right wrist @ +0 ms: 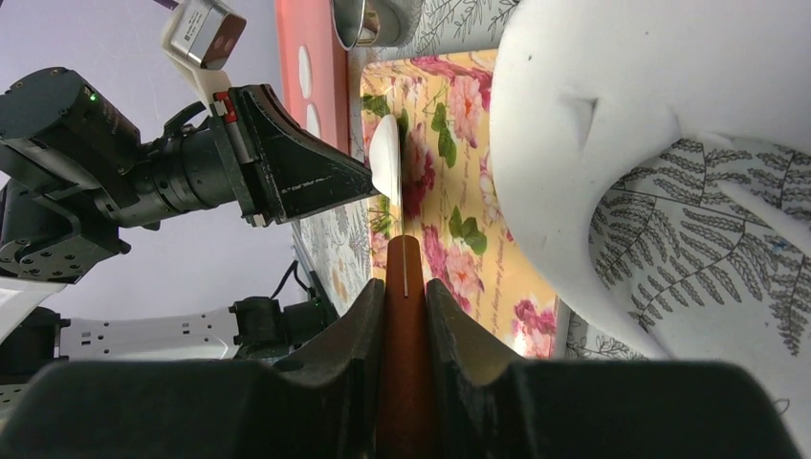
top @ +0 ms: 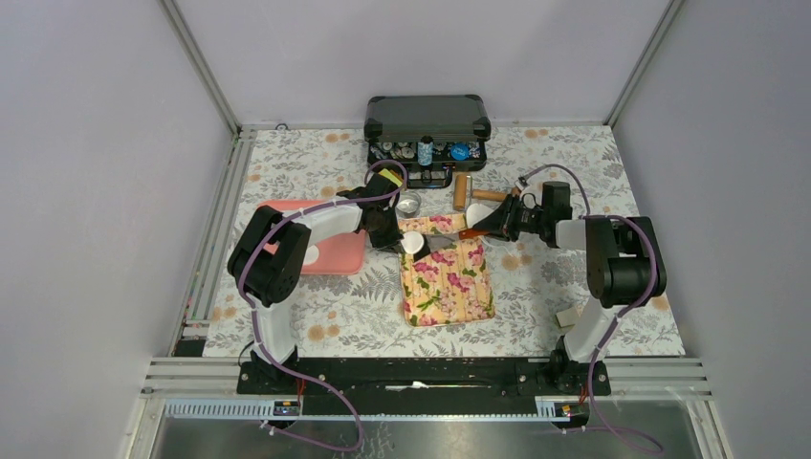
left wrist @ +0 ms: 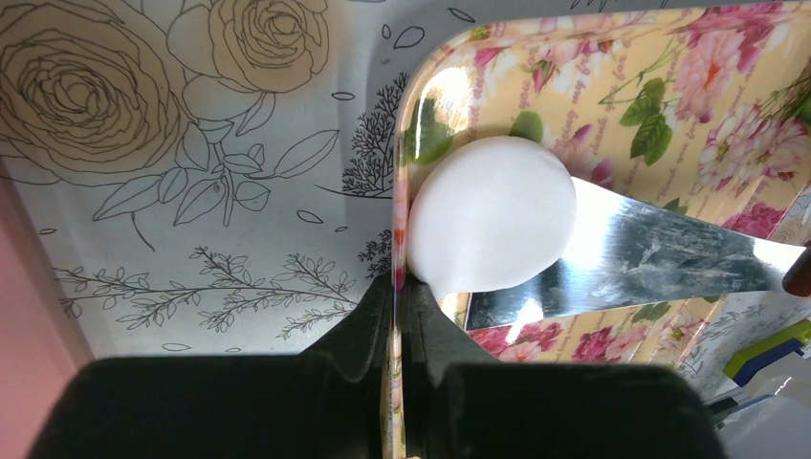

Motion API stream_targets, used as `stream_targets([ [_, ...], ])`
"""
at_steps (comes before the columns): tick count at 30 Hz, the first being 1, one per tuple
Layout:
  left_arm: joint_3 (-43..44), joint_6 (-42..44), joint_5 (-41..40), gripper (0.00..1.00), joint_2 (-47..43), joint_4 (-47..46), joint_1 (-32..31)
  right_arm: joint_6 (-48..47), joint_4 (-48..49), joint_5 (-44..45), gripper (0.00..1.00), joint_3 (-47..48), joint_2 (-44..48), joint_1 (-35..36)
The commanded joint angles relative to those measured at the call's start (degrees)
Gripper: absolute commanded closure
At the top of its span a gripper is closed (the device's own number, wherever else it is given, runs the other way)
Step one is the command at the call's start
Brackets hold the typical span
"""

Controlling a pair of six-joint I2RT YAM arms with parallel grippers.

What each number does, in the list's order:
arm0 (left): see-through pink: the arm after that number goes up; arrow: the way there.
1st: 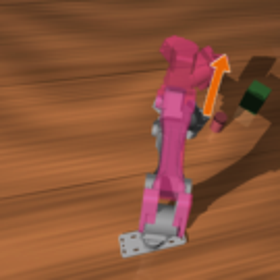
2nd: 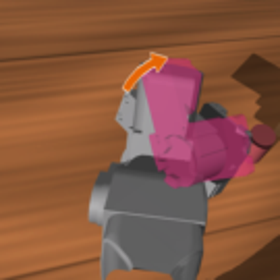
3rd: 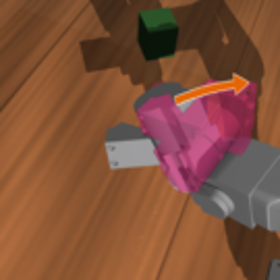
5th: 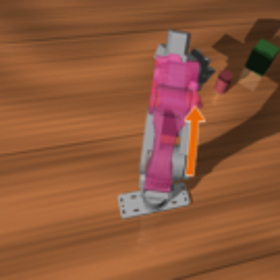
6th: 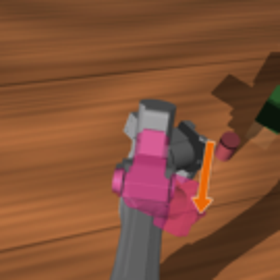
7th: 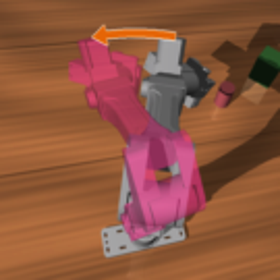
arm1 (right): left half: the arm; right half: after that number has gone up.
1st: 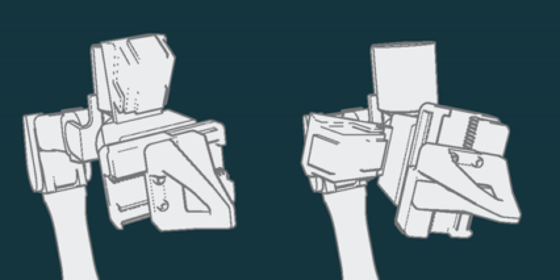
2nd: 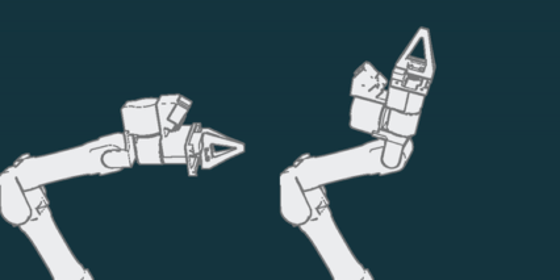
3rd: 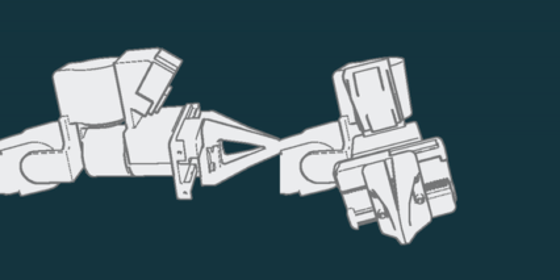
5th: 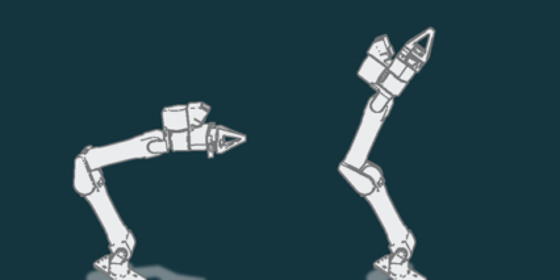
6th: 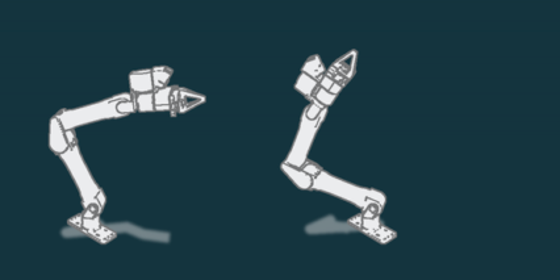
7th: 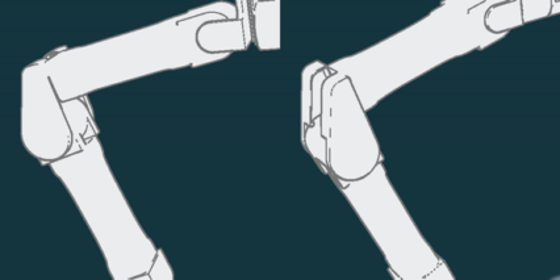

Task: Roll out the dumpling wrappers from the dough
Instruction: Scoop the dumpling wrapper from the work surface.

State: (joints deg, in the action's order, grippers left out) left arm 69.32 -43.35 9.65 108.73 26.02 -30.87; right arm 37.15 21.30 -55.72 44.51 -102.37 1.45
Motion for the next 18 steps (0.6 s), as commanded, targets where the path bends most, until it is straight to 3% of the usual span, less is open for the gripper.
stream_targets([
  [1, 1.45, 0.73, 0.16, 1.00, -0.31, -0.18, 0.29, 0.10, 5.87, 3.55, 1.00, -0.61, -2.23, 0.86],
  [18, 1.69, 1.06, 0.12, 1.00, -0.25, -0.10, 0.29, 10.79, 24.31, 1.49, 1.00, -3.66, -7.57, 1.49],
])
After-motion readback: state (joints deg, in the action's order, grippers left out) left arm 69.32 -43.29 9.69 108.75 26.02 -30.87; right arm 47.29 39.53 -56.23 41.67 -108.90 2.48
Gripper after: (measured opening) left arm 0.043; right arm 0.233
